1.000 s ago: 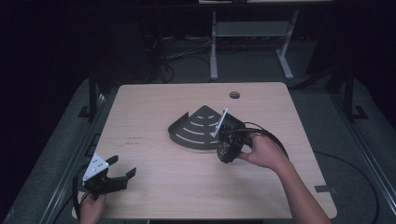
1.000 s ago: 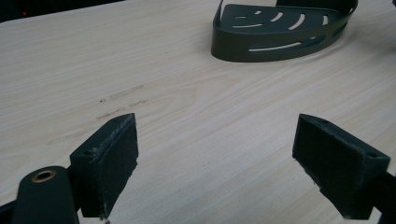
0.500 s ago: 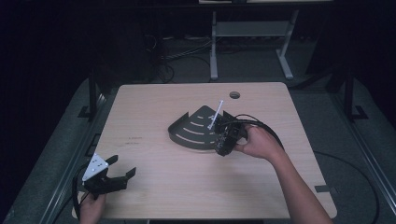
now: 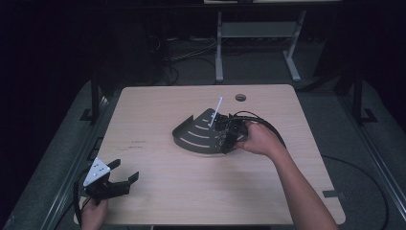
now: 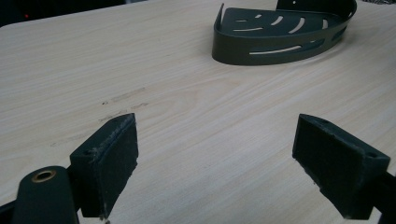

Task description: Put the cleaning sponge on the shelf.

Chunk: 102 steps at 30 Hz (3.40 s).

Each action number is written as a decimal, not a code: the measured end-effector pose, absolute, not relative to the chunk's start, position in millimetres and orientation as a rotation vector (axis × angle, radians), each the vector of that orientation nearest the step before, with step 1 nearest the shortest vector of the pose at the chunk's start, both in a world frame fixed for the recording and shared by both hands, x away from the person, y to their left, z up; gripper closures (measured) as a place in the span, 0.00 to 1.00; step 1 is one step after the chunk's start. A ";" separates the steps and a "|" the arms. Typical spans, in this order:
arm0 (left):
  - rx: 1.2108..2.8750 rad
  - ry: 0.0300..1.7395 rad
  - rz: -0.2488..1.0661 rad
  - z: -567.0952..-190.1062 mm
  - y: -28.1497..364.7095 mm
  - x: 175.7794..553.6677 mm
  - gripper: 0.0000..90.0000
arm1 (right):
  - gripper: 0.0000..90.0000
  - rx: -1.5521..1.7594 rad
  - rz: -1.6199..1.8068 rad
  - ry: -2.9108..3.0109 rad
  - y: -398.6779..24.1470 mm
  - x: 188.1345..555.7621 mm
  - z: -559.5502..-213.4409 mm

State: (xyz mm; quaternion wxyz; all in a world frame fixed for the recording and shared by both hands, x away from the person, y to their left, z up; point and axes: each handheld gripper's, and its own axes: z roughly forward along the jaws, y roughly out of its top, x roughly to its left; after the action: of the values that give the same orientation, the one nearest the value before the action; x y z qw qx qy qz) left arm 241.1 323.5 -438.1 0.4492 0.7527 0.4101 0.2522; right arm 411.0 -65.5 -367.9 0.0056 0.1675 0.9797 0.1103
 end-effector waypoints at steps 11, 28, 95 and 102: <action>1.860 1.013 0.623 -438.0 323.1 241.2 0.15 | 0.36 0.533 0.342 3.069 -58.7 425.7 -368.9; 1.859 1.010 0.617 -438.1 322.1 241.7 0.15 | 0.36 0.555 0.327 3.074 -47.2 446.7 -375.1; 1.856 1.000 0.629 -436.4 322.0 240.8 0.15 | 0.35 0.693 0.267 3.048 -24.1 487.4 -427.3; 1.854 1.003 0.627 -436.8 322.1 240.7 0.15 | 0.34 0.696 0.259 3.041 -25.9 488.2 -426.8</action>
State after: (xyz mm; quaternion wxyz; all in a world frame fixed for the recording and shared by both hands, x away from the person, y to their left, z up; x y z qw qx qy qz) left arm 240.7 322.1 -436.8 0.4538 0.7513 0.4064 0.2539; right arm 488.2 -25.9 -426.8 0.0055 0.2222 0.9715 0.0828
